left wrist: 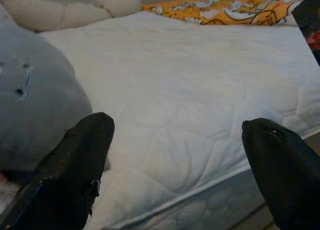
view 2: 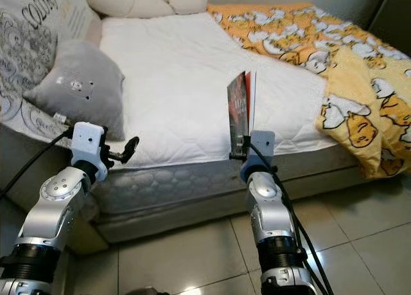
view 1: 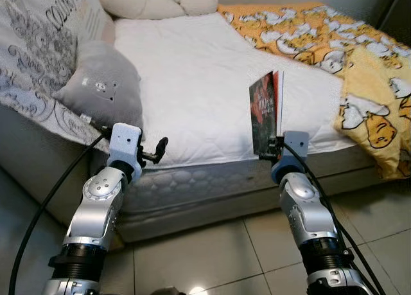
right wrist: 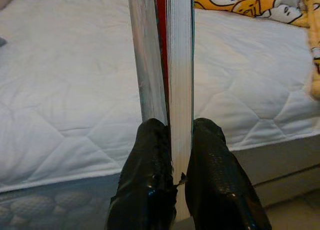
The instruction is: Clean up the room
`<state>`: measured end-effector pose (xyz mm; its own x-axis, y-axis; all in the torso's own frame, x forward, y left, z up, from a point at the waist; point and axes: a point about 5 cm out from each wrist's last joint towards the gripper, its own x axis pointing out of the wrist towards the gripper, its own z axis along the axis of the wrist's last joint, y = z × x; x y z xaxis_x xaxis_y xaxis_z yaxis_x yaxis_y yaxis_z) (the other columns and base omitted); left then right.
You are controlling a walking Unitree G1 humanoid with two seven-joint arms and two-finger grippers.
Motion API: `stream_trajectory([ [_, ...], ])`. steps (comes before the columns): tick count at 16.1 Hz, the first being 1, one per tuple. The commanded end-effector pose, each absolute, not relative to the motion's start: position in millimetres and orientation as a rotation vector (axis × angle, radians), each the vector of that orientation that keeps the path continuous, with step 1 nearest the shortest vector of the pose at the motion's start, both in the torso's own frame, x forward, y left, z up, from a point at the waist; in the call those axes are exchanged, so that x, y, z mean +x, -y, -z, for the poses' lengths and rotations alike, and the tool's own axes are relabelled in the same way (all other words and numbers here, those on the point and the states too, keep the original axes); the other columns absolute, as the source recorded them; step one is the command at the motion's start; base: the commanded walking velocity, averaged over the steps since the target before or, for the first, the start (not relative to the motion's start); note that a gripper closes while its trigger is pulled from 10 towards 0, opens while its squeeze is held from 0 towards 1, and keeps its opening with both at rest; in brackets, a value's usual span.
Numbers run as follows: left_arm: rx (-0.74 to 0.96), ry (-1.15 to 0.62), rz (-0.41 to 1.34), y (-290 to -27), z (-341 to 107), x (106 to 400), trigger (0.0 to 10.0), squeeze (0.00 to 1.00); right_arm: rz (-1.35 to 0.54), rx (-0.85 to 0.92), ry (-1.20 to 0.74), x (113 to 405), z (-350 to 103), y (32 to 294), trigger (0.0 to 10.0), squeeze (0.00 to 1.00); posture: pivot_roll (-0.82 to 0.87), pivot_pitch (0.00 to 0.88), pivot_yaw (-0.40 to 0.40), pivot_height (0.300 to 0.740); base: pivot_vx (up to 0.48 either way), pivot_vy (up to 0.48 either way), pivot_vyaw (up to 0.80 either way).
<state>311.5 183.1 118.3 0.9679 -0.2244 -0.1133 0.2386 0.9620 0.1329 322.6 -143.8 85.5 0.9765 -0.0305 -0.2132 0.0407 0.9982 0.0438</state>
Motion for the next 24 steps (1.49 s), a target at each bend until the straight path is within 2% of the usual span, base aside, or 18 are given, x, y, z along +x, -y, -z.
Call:
stream_trajectory([
  [1, 0.154, -0.078, 0.25, -179, -124, 314, 10.0, 0.4, 0.027, 0.047, -0.144, 329, -101, 144, 10.0, 0.0, 0.03, 0.0, -0.01, 0.74, 0.319, 0.0, 0.0],
  [9, 0.154, -0.078, 0.255, -179, -124, 314, 10.0, 0.41, -0.026, 0.06, -0.13, 330, -104, 144, 10.0, 0.0, 0.03, 0.0, -0.009, 0.74, 0.362, 0.0, 0.0],
  [13, 0.154, -0.079, 0.256, -179, -124, 315, 10.0, 0.4, -0.042, 0.047, -0.124, 330, -105, 140, 10.0, 0.0, 0.03, 0.0, -0.009, 0.74, 0.387, 0.0, 0.73],
  [24, 0.154, -0.082, 0.263, -178, -122, 315, 10.0, 0.41, -0.093, 0.07, -0.143, 327, -102, 133, 10.0, 0.0, 0.03, 0.0, -0.009, 0.74, 0.386, 0.0, 0.0],
])
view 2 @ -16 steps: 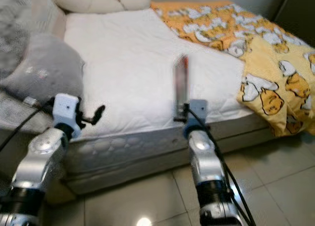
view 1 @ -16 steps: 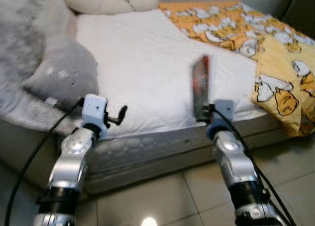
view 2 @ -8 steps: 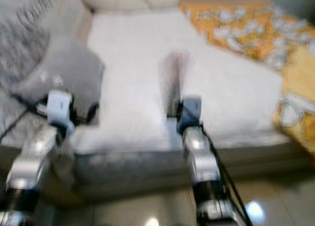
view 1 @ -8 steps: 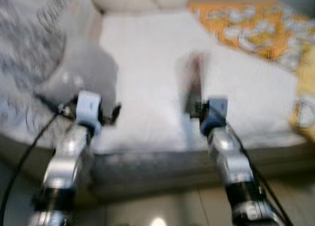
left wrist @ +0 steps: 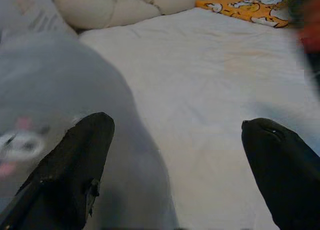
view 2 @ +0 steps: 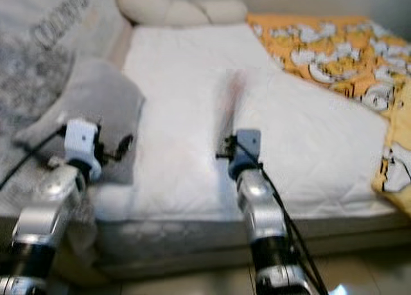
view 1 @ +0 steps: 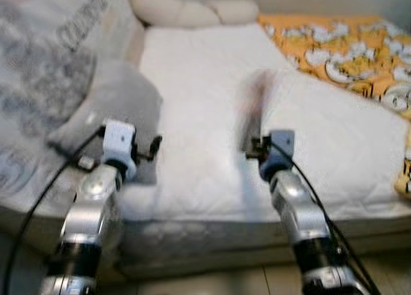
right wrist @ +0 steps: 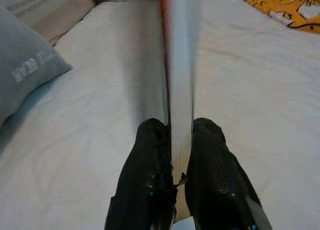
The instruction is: Clean up the room
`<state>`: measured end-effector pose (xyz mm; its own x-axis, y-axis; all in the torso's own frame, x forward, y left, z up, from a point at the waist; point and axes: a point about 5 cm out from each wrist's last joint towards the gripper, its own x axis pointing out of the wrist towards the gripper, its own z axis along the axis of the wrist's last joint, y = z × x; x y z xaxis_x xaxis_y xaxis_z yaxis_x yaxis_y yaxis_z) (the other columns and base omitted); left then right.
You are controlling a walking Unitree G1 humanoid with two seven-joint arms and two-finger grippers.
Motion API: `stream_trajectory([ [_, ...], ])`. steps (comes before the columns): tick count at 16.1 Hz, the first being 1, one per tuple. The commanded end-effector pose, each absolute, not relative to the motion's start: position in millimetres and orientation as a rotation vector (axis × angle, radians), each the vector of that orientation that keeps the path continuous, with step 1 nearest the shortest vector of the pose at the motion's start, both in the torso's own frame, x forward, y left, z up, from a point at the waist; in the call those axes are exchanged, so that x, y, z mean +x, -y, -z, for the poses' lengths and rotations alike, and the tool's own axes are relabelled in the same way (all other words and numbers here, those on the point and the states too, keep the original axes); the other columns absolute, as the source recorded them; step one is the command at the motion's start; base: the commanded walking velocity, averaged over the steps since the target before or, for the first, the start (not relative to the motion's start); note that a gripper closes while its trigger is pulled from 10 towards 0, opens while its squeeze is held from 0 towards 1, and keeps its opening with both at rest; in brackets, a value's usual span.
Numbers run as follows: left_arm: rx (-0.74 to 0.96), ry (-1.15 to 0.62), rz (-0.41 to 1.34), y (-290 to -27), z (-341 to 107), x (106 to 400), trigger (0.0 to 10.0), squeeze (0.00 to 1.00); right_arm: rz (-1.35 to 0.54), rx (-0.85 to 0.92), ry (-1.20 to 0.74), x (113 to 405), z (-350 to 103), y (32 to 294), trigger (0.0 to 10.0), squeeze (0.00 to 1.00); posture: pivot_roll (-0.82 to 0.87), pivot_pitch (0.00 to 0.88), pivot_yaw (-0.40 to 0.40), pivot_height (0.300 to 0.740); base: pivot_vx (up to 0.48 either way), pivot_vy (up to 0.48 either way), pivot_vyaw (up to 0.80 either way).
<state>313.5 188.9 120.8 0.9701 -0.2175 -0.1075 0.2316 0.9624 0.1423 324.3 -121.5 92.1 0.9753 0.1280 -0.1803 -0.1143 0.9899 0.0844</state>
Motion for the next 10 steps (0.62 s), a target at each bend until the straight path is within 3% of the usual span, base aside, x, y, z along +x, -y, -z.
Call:
stream_trajectory([
  [1, 0.154, -0.082, 0.264, -178.0, -121.7, 314.6, 10.0, 0.41, -0.094, 0.07, -0.143, 327.2, -101.7, 133.2, 10.0, 0.0, 0.03, 0.0, -0.009, 0.74, 0.386, 0.0, 0.0],
  [5, 0.151, -0.081, 0.267, -176.0, -120.9, 314.6, 10.0, 0.41, -0.125, 0.033, -0.124, 326.7, -104.3, 129.6, 10.0, 0.0, 0.02, 0.0, -0.009, 0.74, 0.386, 0.0, 0.0],
  [8, 0.151, -0.079, 0.27, -175.0, -121.1, 314.7, 10.0, 0.4, -0.137, 0.045, -0.127, 326.4, -104.0, 128.5, 10.0, 0.0, 0.02, 0.0, -0.008, 0.74, 0.387, 0.0, 0.68],
  [10, 0.154, -0.077, 0.27, -174.9, -121.6, 314.7, 10.0, 0.4, -0.156, 0.069, -0.129, 326.2, -104.4, 126.5, 10.0, 0.0, 0.02, 0.0, -0.008, 0.74, 0.386, 0.0, 0.0],
])
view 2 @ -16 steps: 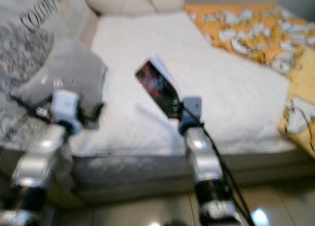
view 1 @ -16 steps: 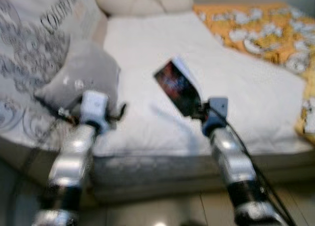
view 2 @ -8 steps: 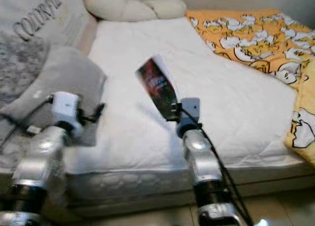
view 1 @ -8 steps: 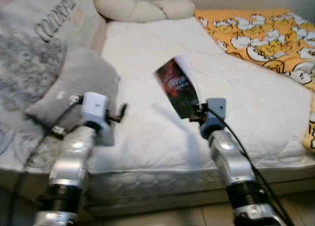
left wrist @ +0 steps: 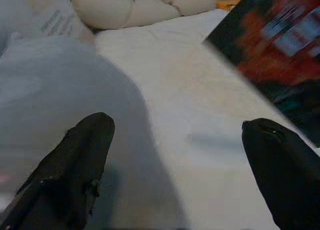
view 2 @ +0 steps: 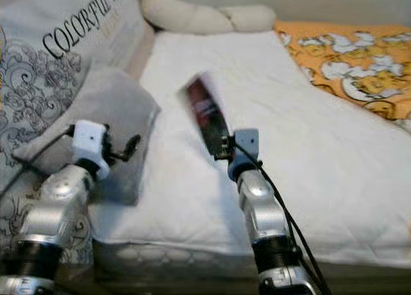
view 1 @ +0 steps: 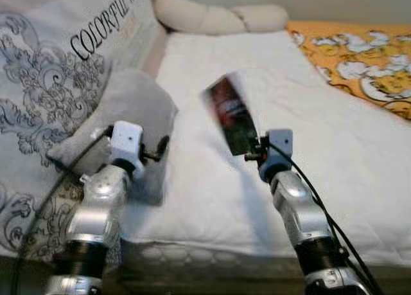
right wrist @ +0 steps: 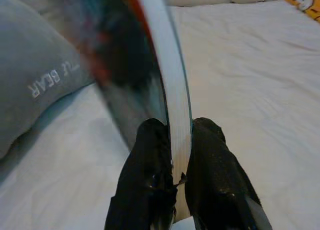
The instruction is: Clean up the room
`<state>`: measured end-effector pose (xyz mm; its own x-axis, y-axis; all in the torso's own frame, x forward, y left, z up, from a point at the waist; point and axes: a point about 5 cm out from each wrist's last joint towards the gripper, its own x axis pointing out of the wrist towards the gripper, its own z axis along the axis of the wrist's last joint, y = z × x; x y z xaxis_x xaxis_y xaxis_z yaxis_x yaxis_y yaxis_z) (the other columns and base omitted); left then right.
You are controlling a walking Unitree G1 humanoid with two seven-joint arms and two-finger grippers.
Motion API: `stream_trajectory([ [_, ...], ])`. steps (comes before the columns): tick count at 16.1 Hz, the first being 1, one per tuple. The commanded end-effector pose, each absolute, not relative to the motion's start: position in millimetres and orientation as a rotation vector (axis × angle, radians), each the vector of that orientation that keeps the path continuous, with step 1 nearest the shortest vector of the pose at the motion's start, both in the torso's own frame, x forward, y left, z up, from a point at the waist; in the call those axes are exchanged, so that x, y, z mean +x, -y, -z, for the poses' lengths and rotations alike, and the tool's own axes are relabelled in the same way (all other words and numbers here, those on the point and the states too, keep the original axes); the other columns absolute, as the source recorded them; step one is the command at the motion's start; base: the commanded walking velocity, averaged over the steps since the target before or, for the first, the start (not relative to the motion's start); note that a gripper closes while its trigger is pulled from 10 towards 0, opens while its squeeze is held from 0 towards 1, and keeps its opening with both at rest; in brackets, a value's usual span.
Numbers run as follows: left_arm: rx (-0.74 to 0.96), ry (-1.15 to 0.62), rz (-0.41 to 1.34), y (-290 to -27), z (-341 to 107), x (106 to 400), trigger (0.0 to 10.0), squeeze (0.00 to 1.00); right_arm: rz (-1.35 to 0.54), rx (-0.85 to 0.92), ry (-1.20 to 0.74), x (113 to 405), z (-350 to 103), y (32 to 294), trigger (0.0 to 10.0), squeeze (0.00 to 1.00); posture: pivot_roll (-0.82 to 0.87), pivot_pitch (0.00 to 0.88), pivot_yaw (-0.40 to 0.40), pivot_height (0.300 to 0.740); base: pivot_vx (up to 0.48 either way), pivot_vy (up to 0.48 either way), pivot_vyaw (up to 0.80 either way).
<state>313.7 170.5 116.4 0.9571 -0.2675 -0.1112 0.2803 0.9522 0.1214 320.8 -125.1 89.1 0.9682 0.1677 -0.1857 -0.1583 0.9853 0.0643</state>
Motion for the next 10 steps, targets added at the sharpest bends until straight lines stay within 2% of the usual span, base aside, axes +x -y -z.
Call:
stream_trajectory([
  [1, 0.157, -0.075, 0.271, -175, -122, 315, 10.0, 0.4, -0.18, 0.081, -0.127, 325, -106, 124, 10.0, 0.0, 0.03, 0.0, -0.01, 0.74, 0.379, 0.0, 0.0],
  [3, 0.159, -0.069, 0.274, -175, -124, 315, 10.0, 0.39, -0.205, 0.104, -0.136, 325, -107, 121, 10.0, 0.0, 0.03, 0.0, -0.014, 0.74, 0.324, 0.0, 0.0],
  [8, 0.212, -0.068, 0.438, -164, -129, 307, 10.0, 0.38, -0.307, 0.185, -0.214, 331, -111, 112, 10.0, 0.0, 0.03, 0.0, -0.013, 0.74, 0.0, 0.0, 0.0],
  [10, 0.287, -0.083, 0.562, -165, -135, 302, 10.0, 0.38, -0.411, 0.29, -0.322, 342, -114, 104, 10.0, 0.0, 0.04, 0.0, -0.022, 0.74, 0.0, 0.0, 0.0],
])
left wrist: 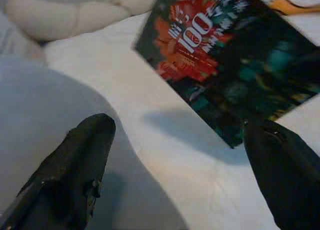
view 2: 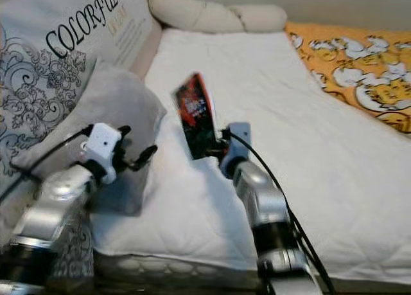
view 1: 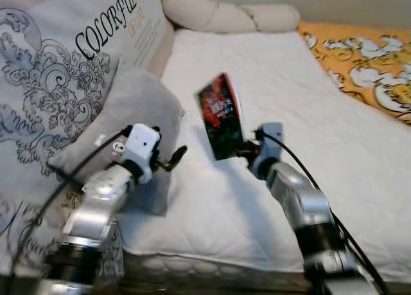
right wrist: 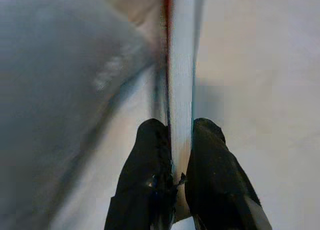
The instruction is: Clean up the room
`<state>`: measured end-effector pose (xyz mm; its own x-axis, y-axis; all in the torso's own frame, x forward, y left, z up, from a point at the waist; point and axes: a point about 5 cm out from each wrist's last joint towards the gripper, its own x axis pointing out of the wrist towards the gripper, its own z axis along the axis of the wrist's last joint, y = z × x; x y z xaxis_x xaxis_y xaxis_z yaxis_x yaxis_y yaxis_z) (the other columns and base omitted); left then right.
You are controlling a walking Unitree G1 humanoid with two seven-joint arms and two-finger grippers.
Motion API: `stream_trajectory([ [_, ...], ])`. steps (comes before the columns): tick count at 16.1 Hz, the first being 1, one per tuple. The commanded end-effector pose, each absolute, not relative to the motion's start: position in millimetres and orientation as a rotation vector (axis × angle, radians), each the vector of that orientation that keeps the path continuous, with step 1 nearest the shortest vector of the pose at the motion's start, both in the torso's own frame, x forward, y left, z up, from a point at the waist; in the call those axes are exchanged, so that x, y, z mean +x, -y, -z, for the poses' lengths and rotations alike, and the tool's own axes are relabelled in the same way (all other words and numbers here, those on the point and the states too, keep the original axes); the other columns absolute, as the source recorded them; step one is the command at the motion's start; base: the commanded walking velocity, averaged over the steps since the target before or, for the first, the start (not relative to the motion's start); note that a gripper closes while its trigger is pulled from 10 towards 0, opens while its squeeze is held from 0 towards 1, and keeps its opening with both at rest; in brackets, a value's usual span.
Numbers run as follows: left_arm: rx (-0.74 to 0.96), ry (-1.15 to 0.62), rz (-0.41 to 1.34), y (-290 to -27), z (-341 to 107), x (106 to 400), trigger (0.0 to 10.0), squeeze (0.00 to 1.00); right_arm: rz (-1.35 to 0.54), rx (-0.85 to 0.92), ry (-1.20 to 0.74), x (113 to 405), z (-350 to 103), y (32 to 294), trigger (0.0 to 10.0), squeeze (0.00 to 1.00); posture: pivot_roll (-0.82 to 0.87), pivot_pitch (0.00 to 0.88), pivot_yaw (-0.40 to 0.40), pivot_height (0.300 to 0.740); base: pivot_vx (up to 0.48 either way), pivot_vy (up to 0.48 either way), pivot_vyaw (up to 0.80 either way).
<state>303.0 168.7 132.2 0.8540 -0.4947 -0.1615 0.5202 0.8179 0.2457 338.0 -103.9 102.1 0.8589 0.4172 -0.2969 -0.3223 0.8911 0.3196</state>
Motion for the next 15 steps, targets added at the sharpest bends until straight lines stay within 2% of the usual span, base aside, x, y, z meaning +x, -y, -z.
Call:
stream_trajectory([
  [1, 0.302, -0.092, 0.596, -166, -136, 300, 10.0, 0.38, -0.439, 0.319, -0.349, 344, -115, 102, 10.0, 0.0, 0.05, 0.0, -0.024, 0.74, 0.0, 0.0, 0.0],
  [8, 0.337, -0.211, 0.718, -165, -123, 285, 10.0, 0.38, -0.508, 0.647, -0.571, 355, -96, 98, 10.0, 0.0, 0.08, 0.0, -0.018, 0.74, 0.0, 0.0, 0.0],
  [11, 0.34, -0.315, 0.791, -166, -110, 270, 10.0, 0.38, -0.406, 0.579, -0.716, 346, -63, 105, 10.0, 0.0, 0.09, 0.0, -0.027, 0.74, 0.0, 0.0, 0.0],
  [15, 0.345, -0.326, 0.778, -168, -111, 268, 10.0, 0.38, -0.281, 0.49, -0.812, 331, -35, 121, 10.0, 0.0, 0.11, 0.0, -0.033, 0.74, 0.0, 0.0, 0.0],
])
